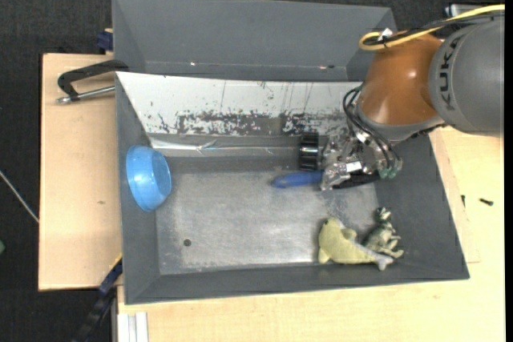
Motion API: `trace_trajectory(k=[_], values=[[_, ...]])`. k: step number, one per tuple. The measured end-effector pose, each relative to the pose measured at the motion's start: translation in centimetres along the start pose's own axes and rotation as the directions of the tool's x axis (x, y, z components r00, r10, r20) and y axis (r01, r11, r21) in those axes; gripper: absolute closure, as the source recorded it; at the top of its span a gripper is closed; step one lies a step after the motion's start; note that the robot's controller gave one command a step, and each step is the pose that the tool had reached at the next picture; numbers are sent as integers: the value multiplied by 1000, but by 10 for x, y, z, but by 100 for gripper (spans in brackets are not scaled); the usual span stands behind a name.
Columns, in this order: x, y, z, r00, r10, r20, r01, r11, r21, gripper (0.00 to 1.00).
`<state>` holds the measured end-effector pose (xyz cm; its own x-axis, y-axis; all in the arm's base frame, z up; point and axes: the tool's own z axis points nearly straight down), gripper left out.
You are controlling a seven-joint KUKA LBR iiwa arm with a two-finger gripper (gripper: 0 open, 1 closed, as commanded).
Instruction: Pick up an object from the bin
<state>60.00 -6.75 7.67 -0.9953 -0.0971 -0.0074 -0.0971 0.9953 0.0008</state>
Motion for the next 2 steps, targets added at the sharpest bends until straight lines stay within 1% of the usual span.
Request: trace_trajectory(k=[1, 2], values=[[-3, 0, -82, 1000, 1, 6, -1, 1000, 2, 100], [-5, 1, -105, 1000, 2, 1, -2, 1000, 1, 100]])
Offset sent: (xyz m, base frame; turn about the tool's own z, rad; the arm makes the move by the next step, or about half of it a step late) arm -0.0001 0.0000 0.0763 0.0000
